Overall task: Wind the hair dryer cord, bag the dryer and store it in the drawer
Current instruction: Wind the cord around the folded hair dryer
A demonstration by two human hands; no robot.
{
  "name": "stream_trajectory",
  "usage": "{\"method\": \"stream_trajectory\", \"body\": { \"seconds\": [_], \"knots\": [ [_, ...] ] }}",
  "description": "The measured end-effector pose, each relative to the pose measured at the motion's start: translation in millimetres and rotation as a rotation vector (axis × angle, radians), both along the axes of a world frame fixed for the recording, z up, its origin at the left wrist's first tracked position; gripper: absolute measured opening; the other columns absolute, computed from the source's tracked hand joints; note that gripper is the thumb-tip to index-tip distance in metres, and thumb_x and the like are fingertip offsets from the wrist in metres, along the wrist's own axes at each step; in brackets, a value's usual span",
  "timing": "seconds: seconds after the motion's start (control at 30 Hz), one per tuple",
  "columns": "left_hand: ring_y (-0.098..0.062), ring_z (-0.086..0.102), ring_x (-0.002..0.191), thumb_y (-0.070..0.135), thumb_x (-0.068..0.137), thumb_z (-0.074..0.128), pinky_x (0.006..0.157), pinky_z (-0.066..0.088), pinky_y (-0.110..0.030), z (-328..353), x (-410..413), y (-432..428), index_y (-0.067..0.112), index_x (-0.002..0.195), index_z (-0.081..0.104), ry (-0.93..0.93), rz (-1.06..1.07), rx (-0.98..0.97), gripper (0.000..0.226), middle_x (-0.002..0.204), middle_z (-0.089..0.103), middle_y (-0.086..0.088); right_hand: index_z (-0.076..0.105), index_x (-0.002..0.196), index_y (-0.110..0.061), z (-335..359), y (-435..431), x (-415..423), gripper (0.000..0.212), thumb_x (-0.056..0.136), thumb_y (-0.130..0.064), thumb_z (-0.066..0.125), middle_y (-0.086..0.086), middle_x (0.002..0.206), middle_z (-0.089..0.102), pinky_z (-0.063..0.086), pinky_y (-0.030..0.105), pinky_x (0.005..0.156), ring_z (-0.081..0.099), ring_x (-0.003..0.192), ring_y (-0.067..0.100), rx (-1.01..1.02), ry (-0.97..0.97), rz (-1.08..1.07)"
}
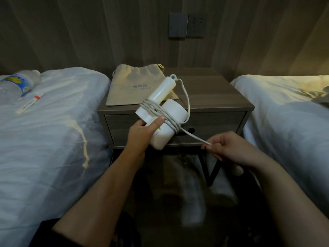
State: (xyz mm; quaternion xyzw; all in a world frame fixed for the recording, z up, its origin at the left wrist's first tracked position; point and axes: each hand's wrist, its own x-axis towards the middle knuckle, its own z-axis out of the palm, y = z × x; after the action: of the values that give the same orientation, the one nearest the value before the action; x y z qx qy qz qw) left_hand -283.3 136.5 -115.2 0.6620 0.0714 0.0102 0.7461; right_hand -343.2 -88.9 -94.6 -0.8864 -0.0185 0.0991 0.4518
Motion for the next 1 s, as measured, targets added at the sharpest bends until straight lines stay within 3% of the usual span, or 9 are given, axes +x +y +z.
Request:
{"method": "stream_trajectory", "body": {
  "seconds": [0.17, 0.27, 0.37, 0.53, 0.7, 0.87, 1.0],
  "knots": [
    [-0.013, 0.063, 0.097, 0.039, 0.064, 0.080, 0.077, 0.052, -0.027, -5.1, 1.6, -1.9, 0.017, 0.115, 0.063, -0.079, 0.000, 0.255, 0.058, 0.104, 0.067, 0.004, 0.065, 0.087, -0.029, 13.4, 3.8, -7.8, 0.019, 0.090, -0.013, 0.056, -0.011, 0.049, 0.051, 0.035, 0.010, 0.048, 0.047, 0.043, -0.003, -0.251, -0.034, 0.179],
    [-0.013, 0.061, 0.098, 0.046, 0.054, 0.082, 0.084, 0.054, -0.035, -5.0, 2.0, -2.5, 0.021, 0.117, 0.059, -0.105, -0.068, 0.401, 0.071, 0.105, 0.064, 0.006, 0.062, 0.089, -0.036, 15.5, 5.4, -9.8, 0.024, 0.089, -0.013, 0.056, -0.019, 0.068, 0.057, 0.038, 0.012, 0.061, 0.055, 0.066, -0.006, -0.433, -0.148, 0.197],
    [-0.006, 0.056, 0.088, 0.042, 0.058, 0.082, 0.077, 0.045, -0.023, -4.5, 0.4, -4.1, 0.026, 0.116, 0.056, -0.150, -0.140, 0.571, 0.066, 0.094, 0.058, 0.013, 0.071, 0.090, -0.020, 15.1, 7.3, -9.7, 0.015, 0.086, -0.012, 0.059, -0.011, 0.081, 0.060, 0.039, 0.022, 0.070, 0.058, 0.080, 0.009, -0.516, -0.415, 0.082],
    [-0.010, 0.054, 0.084, 0.043, 0.056, 0.083, 0.071, 0.043, -0.025, -5.9, -2.3, -10.7, 0.030, 0.097, 0.053, -0.160, -0.274, 0.694, 0.052, 0.086, 0.055, 0.013, 0.073, 0.072, -0.011, 7.3, 5.4, -6.2, 0.008, 0.071, -0.019, 0.071, 0.007, 0.079, 0.059, 0.037, 0.028, 0.064, 0.050, 0.078, 0.023, -0.666, -0.907, -0.061],
    [-0.010, 0.053, 0.086, 0.045, 0.057, 0.081, 0.065, 0.042, -0.021, -5.1, -5.1, -9.8, 0.031, 0.101, 0.052, -0.194, -0.339, 0.718, 0.054, 0.086, 0.051, 0.016, 0.072, 0.068, -0.010, 0.5, 11.3, -9.2, 0.019, 0.076, -0.025, 0.062, 0.006, 0.073, 0.061, 0.037, 0.022, 0.054, 0.058, 0.059, 0.020, -0.599, -1.003, -0.211],
    [-0.012, 0.056, 0.094, 0.046, 0.059, 0.080, 0.068, 0.044, -0.020, -4.4, -6.6, -7.9, 0.025, 0.115, 0.054, -0.197, -0.403, 0.725, 0.065, 0.101, 0.056, 0.009, 0.073, 0.078, -0.007, -5.7, 15.6, -7.4, 0.008, 0.075, -0.014, 0.069, 0.008, 0.079, 0.066, 0.036, 0.012, 0.068, 0.060, 0.066, 0.016, -0.503, -1.010, -0.163],
    [-0.009, 0.054, 0.091, 0.046, 0.060, 0.080, 0.066, 0.042, -0.016, -6.7, -8.2, -9.5, 0.023, 0.119, 0.054, -0.224, -0.444, 0.770, 0.068, 0.102, 0.055, 0.009, 0.073, 0.079, -0.009, -12.9, 16.2, -5.2, 0.010, 0.076, -0.017, 0.069, 0.007, 0.081, 0.067, 0.038, 0.011, 0.071, 0.062, 0.069, 0.015, -0.460, -0.950, -0.126]
  ]
}}
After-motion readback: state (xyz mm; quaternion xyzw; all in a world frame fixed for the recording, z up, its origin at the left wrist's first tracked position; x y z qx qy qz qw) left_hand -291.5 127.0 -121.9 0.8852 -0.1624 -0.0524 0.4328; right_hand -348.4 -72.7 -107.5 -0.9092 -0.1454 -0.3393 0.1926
